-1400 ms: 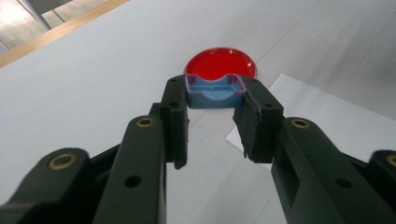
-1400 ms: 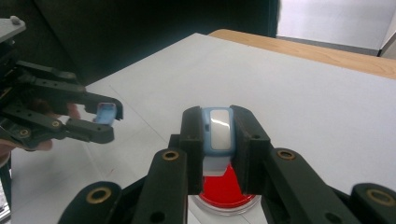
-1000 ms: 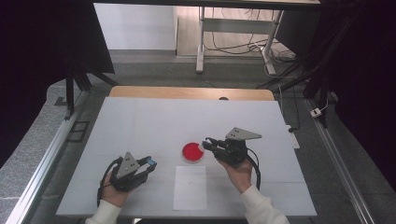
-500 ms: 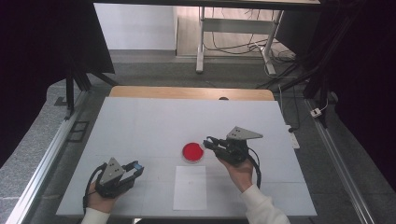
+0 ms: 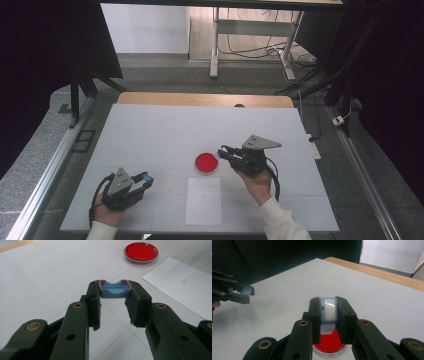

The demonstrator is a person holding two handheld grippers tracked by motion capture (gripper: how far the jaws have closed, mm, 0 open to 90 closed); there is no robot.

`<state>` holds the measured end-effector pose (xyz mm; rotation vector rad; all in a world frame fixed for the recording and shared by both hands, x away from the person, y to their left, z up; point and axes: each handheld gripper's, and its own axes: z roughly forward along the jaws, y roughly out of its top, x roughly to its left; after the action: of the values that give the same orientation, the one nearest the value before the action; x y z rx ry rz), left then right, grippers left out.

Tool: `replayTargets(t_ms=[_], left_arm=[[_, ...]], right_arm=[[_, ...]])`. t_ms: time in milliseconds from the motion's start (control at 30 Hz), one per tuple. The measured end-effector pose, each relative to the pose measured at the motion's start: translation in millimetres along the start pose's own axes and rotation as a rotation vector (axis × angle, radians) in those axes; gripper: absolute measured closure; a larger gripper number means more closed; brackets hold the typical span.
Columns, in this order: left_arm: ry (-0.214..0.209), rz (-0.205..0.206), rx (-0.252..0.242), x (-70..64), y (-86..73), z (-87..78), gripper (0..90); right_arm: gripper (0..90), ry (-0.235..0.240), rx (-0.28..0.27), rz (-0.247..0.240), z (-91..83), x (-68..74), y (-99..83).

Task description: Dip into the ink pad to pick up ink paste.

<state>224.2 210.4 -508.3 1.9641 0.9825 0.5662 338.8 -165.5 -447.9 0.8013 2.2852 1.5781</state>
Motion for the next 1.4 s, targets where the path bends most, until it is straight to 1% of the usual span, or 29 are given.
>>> replayTargets(t_ms=[67,133,200,300,400,433,533,600,667,700,767,800,933,967,1067,1233,1333,1400], left_arm=[[-0.010,0.002,0.003,0.1,0.0,1.9,64.9],[-0.021,0.004,0.008,1.6,0.1,4.7,64.9],[-0.029,-0.005,0.006,4.4,1.0,7.3,64.9],[-0.037,-0.014,0.004,7.8,4.0,10.3,65.0],[-0.040,-0.010,0.002,9.4,8.2,13.3,64.9],[-0.043,-0.006,0.004,10.1,9.3,13.6,64.9],[-0.046,-0.023,0.002,12.0,9.3,14.3,65.0],[-0.044,-0.016,0.007,11.0,8.0,14.4,64.9],[-0.048,-0.020,0.006,10.6,5.8,13.8,64.9],[-0.051,-0.026,0.005,10.5,4.8,13.8,64.9],[-0.058,-0.020,0.003,10.4,4.0,13.3,64.9],[-0.058,-0.018,0.000,9.9,3.8,12.5,64.9],[-0.062,-0.022,-0.009,9.0,1.8,8.3,65.0],[-0.059,-0.019,-0.011,8.1,1.3,7.5,65.0],[-0.053,-0.013,-0.007,6.9,0.1,5.8,65.0],[-0.049,-0.015,-0.010,6.8,1.2,7.2,65.0],[-0.048,-0.007,-0.001,6.0,0.4,8.2,65.0],[-0.044,-0.006,0.000,5.6,-0.2,7.2,65.0]], right_arm=[[75.0,0.004,-0.001,0.001,1.0,-0.1,0.7],[75.0,0.002,0.000,-0.009,1.3,0.0,2.9],[75.0,0.006,0.001,-0.014,1.2,-0.9,4.9],[75.1,0.025,-0.001,0.012,0.7,-4.2,5.2],[75.1,0.046,0.001,0.037,1.9,-7.4,3.7],[75.1,0.050,0.006,0.038,2.8,-8.0,2.8],[75.1,0.049,0.029,0.030,7.7,-8.2,-1.3],[75.0,0.039,0.046,0.010,11.6,-8.3,-2.8],[75.1,0.030,0.061,-0.006,14.8,-9.4,-3.2],[75.1,0.025,0.064,-0.007,16.8,-10.4,-3.1],[75.1,0.028,0.066,0.008,21.4,-11.6,-3.3],[75.1,0.026,0.072,0.007,23.7,-11.5,-3.6],[75.1,0.015,0.110,-0.023,31.6,-7.9,-5.7],[75.1,0.013,0.110,-0.028,33.6,-7.2,-6.0],[75.1,0.012,0.121,-0.046,37.8,-5.4,-4.3],[75.1,0.019,0.143,-0.057,44.5,-5.4,-6.1],[75.1,0.023,0.156,-0.063,49.7,-6.3,-5.6],[75.1,0.030,0.179,-0.065,54.0,-6.1,-5.4]])
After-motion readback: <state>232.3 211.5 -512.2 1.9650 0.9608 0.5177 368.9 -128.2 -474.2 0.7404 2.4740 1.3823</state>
